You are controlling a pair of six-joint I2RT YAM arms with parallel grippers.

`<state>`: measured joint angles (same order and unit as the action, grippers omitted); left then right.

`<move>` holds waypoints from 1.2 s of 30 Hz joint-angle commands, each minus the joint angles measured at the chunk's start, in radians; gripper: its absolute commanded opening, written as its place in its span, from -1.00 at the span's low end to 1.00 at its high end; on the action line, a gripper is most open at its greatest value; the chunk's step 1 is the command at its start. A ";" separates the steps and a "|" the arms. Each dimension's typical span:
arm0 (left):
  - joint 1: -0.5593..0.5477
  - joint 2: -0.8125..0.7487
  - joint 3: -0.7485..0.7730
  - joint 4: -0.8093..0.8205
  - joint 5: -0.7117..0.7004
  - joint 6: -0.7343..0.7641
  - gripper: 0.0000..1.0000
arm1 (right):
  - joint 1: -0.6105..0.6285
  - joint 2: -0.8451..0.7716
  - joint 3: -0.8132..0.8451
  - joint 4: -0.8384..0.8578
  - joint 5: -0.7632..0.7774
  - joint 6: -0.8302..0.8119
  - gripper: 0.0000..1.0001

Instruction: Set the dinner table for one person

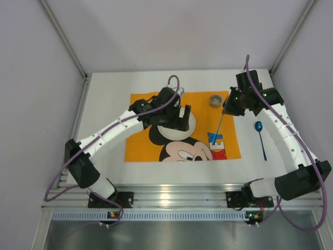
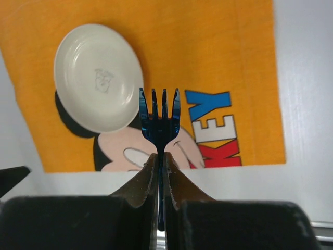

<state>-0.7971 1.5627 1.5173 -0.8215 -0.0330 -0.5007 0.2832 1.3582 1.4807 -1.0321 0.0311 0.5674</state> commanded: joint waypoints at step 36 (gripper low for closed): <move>0.400 -0.224 -0.431 0.229 0.385 0.071 -1.00 | 0.103 -0.120 0.080 -0.100 -0.186 0.115 0.99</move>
<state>-0.6064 1.3930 1.1625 -0.5625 0.2291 -0.5316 0.4038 1.2907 1.5257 -1.0897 -0.1661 0.7349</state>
